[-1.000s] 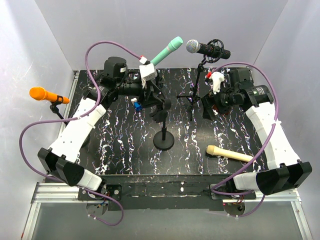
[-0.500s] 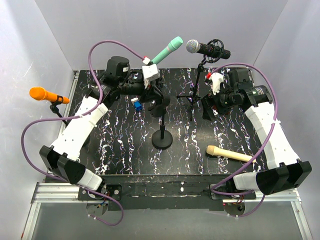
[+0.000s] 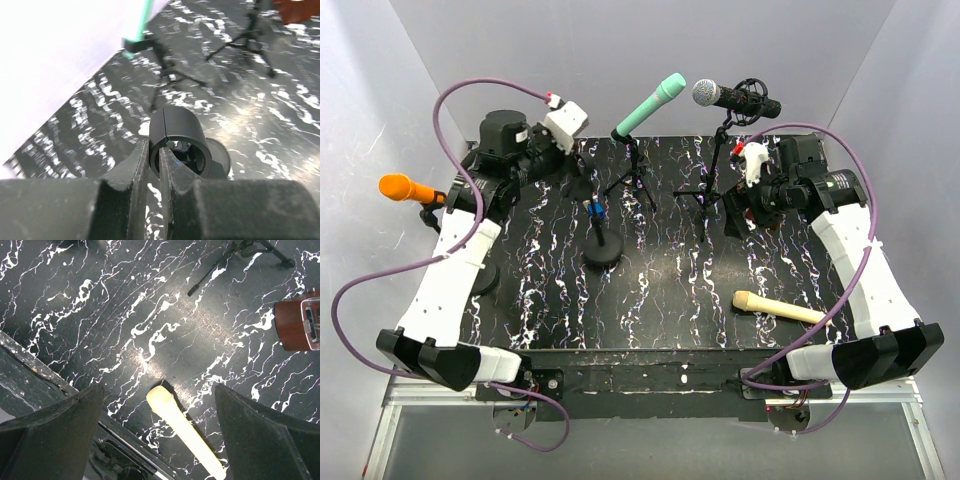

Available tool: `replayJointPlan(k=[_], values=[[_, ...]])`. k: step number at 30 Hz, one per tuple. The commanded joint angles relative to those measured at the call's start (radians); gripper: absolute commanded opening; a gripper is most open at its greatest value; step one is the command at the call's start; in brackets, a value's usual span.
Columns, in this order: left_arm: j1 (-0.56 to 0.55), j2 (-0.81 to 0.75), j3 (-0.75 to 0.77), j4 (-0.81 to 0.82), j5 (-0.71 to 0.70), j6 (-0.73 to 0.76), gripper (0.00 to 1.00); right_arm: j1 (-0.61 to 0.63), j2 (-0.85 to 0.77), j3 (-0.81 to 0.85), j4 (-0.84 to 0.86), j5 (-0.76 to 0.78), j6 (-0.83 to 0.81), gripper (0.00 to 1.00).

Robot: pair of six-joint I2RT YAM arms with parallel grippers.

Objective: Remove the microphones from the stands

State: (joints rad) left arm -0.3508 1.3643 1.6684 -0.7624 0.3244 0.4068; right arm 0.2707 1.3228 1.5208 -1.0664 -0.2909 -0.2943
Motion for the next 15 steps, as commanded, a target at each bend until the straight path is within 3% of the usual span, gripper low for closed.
replayJointPlan(k=[1,7,10,15], values=[[0.045,-0.056,-0.013,0.144,-0.211,-0.013,0.0,0.005,0.015,0.065,0.026,-0.027,0.014,0.98],[0.069,-0.027,-0.047,0.261,-0.311,0.02,0.0,0.005,0.041,0.102,0.025,-0.036,0.015,0.98],[0.075,-0.027,-0.108,0.339,-0.405,0.03,0.0,0.005,0.039,0.099,0.026,-0.033,0.011,0.98],[0.081,-0.05,-0.211,0.388,-0.446,0.027,0.0,0.005,0.02,0.082,0.029,-0.027,0.006,0.98]])
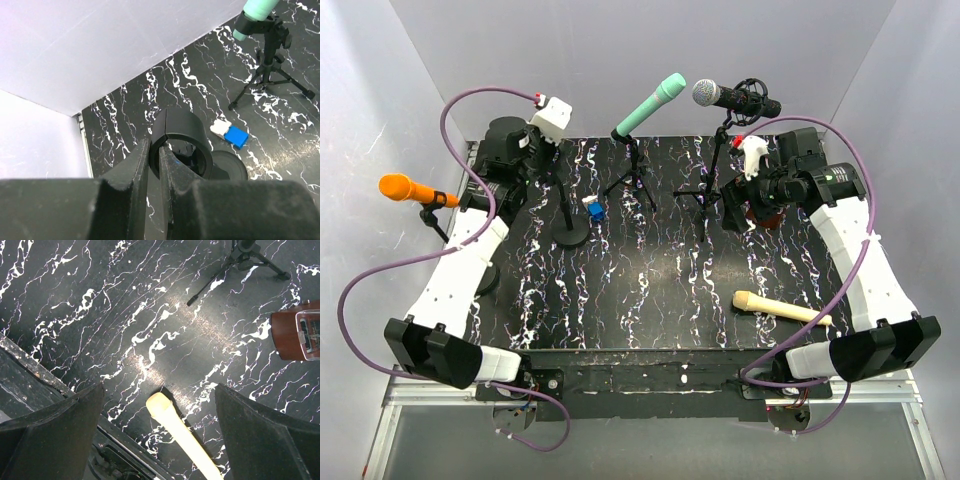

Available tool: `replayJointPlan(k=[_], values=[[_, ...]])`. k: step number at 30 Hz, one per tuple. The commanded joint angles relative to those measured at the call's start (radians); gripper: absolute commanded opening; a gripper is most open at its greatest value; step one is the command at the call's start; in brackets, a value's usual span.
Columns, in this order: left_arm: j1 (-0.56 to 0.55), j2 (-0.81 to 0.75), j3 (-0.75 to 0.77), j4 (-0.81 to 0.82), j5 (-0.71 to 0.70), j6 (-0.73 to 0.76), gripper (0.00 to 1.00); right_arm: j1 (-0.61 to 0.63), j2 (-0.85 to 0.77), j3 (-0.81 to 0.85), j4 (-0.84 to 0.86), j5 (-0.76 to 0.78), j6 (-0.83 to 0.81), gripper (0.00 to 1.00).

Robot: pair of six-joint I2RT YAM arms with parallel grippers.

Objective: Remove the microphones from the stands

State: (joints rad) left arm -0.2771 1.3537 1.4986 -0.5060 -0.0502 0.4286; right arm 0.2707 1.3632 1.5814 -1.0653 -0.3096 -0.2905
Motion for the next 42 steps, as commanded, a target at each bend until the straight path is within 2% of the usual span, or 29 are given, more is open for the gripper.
replayJointPlan(k=[1,2,5,7,10,12,17,20,23,28,35,42], values=[[0.01,-0.047,-0.047,0.127,-0.07,-0.001,0.0,0.005,-0.026,0.025,0.027,-0.009,0.004,0.98],[0.01,-0.051,-0.046,0.117,-0.071,-0.01,0.05,0.005,-0.032,0.032,0.024,-0.014,0.005,0.98],[0.019,-0.067,-0.011,0.058,-0.047,-0.022,0.53,0.005,-0.053,0.089,0.01,-0.034,0.014,0.98],[0.018,-0.073,0.027,0.006,-0.019,-0.019,0.71,-0.001,-0.07,0.152,-0.007,-0.069,-0.005,0.98],[0.019,-0.09,0.08,-0.037,0.047,-0.017,0.86,-0.031,-0.091,0.242,0.028,-0.112,0.004,0.98],[0.019,-0.091,0.133,-0.074,0.149,-0.025,0.91,-0.045,-0.092,0.296,0.053,-0.117,-0.004,0.98],[0.018,-0.036,0.273,-0.103,0.546,-0.1,0.98,-0.088,-0.061,0.371,0.181,-0.105,-0.082,0.98],[0.004,0.04,0.34,-0.092,0.795,-0.183,0.98,-0.094,0.003,0.436,0.203,-0.138,-0.202,0.96],[-0.014,0.094,0.353,-0.024,0.912,-0.284,0.98,-0.096,0.048,0.454,0.293,-0.143,-0.295,0.95],[-0.042,0.13,0.339,0.056,0.952,-0.343,0.98,-0.096,0.099,0.422,0.485,-0.16,-0.39,0.98],[-0.05,0.102,0.284,0.106,0.94,-0.353,0.98,-0.09,0.229,0.482,0.576,-0.172,-0.467,0.98],[-0.051,0.096,0.282,0.112,0.908,-0.326,0.98,-0.056,0.341,0.537,0.528,-0.161,-0.656,0.95]])
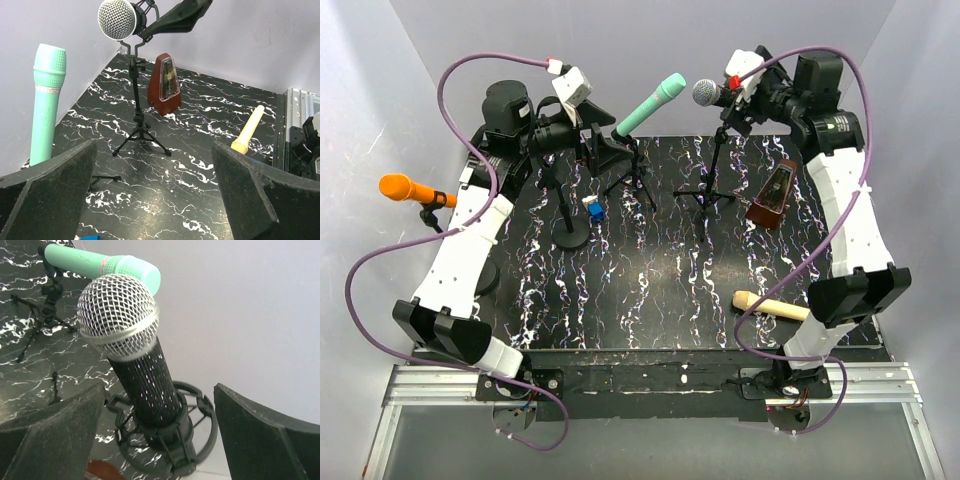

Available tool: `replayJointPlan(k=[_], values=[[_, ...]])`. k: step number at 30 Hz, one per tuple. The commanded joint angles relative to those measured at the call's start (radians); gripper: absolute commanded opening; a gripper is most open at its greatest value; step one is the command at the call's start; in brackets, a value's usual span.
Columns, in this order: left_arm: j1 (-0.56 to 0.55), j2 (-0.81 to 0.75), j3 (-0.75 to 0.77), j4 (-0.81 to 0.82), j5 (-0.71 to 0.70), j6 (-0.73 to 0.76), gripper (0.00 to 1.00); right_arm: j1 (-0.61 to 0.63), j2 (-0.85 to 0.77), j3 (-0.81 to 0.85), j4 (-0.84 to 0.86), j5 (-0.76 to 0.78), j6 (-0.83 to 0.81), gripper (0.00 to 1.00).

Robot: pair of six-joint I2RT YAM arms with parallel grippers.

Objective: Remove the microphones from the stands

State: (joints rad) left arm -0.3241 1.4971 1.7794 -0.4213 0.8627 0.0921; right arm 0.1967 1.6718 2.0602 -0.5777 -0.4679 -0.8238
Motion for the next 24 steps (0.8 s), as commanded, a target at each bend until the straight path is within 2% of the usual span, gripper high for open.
replayJointPlan(k=[1,4,10,11,13,14,18,24], values=[[-0.004,-0.047,0.003,0.026,-0.01,0.012,0.98,0.02,0.046,0.063,0.044,0.008,-0.136,0.93],[-0.006,-0.049,0.006,0.018,-0.025,0.029,0.98,0.026,0.055,0.037,0.093,0.04,-0.169,0.85],[-0.004,-0.057,0.012,-0.013,-0.05,0.063,0.98,0.055,-0.018,-0.152,0.254,0.061,-0.216,0.7],[-0.004,-0.057,0.008,-0.016,-0.053,0.067,0.98,0.064,-0.039,-0.187,0.281,0.064,-0.225,0.65],[-0.004,-0.058,0.0,-0.019,-0.063,0.077,0.98,0.085,-0.076,-0.25,0.329,0.077,-0.239,0.42],[-0.006,-0.057,-0.001,-0.017,-0.065,0.08,0.98,0.095,-0.096,-0.273,0.352,0.08,-0.25,0.39],[-0.009,-0.052,-0.014,-0.007,-0.045,0.071,0.98,0.154,-0.17,-0.351,0.404,0.107,-0.258,0.36],[-0.021,-0.057,-0.066,0.033,-0.002,0.037,0.98,0.266,-0.25,-0.328,0.375,0.155,-0.221,0.36]])
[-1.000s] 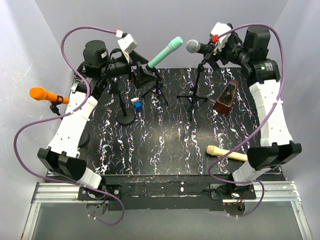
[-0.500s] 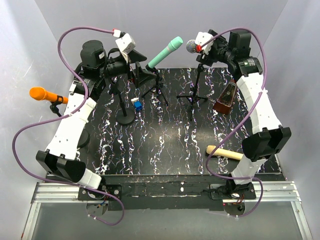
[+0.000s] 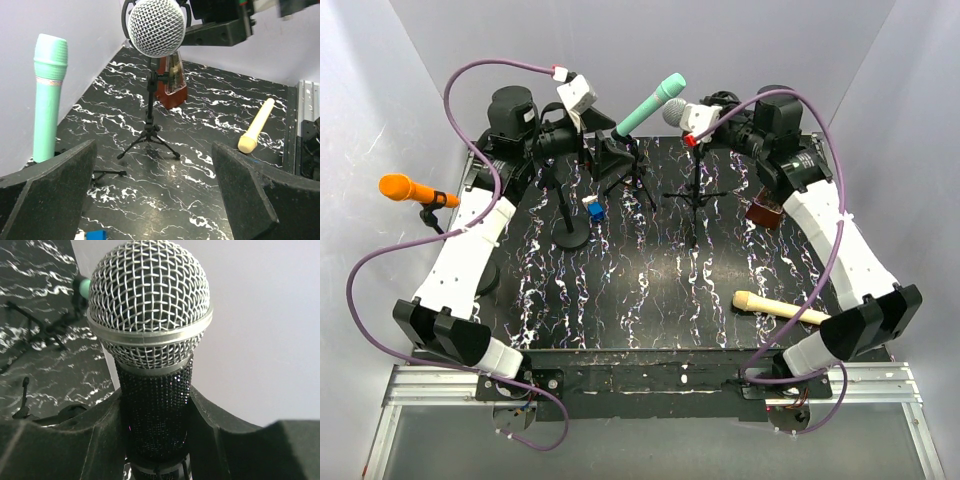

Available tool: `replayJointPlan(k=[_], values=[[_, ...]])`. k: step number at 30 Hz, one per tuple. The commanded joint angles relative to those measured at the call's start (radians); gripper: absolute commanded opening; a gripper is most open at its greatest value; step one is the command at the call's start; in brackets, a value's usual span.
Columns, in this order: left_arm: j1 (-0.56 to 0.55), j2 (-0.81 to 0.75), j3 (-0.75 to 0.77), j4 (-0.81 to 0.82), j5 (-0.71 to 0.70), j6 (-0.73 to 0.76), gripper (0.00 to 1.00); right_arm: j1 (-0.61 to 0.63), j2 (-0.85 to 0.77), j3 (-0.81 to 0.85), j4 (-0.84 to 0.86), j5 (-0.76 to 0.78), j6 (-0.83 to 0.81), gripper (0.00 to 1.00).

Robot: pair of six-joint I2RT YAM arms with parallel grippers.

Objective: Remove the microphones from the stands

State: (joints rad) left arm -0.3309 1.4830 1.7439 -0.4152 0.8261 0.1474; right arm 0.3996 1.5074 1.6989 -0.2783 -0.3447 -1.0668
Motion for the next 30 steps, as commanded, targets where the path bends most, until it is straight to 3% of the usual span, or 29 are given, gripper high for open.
replayJointPlan(k=[1,15,23,27,30], values=[[-0.014,-0.046,-0.037,0.033,0.042,-0.023,0.98,0.085,-0.093,0.034,0.065,0.047,0.024,0.36],[-0.054,-0.102,-0.144,0.128,0.059,-0.072,0.98,0.355,-0.125,0.001,-0.111,0.339,0.146,0.37],[-0.085,-0.13,-0.161,0.128,0.067,-0.083,0.98,0.37,-0.089,0.028,-0.252,0.382,0.267,0.57],[-0.125,-0.133,-0.173,0.124,0.042,-0.075,0.98,0.369,-0.102,0.035,-0.301,0.352,0.286,0.78],[-0.143,-0.122,-0.182,0.142,0.016,-0.074,0.98,0.369,-0.105,0.042,-0.364,0.311,0.297,0.84]])
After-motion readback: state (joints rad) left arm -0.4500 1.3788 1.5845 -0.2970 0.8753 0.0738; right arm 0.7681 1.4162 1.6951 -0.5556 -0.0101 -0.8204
